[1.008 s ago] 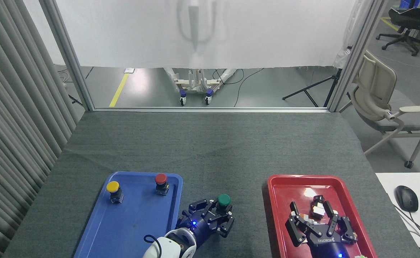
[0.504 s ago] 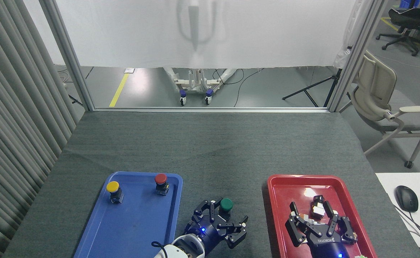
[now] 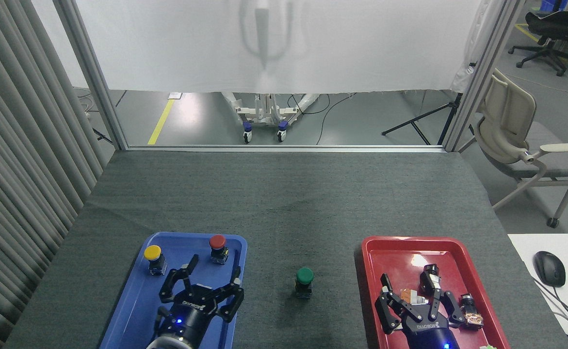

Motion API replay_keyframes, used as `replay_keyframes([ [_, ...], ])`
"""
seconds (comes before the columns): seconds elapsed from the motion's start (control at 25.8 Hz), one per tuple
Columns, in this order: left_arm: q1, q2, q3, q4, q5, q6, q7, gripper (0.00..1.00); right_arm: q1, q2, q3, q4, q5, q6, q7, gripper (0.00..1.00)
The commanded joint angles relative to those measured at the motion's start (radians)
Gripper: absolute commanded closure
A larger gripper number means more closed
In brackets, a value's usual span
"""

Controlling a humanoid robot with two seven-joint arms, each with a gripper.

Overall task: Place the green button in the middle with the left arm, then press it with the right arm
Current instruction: 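Release the green button on the table and withdraw the left hand, then move the right hand from the red tray over the green button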

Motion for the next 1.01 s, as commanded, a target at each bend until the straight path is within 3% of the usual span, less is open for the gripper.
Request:
replay_keyframes([
  [0.0, 0.05, 0.073, 0.142, -0.023, 0.002, -0.098, 0.012, 0.0, -0.004, 0.0, 0.057, 0.0, 0.006, 0.019, 0.006, 0.73],
  [0.12, 0.068, 0.099, 0.24, -0.006, 0.005, -0.169, 0.037, 0.0, -0.009, 0.001, 0.112, 0.0, 0.013, 0.05, 0.047, 1.0],
  [0.39, 0.067, 0.092, 0.266, 0.027, 0.051, -0.166, 0.04, 0.0, -0.096, 0.017, 0.253, 0.046, 0.035, 0.154, 0.056, 1.0],
  [0.74, 0.062, 0.086, 0.266, 0.028, 0.057, -0.16, 0.038, 0.0, -0.223, 0.135, 0.317, 0.265, 0.145, 0.23, 0.055, 1.0],
  [0.97, 0.059, 0.084, 0.266, 0.056, 0.057, -0.161, 0.04, 0.0, -0.263, 0.164, 0.362, 0.411, 0.153, 0.276, 0.046, 1.0],
])
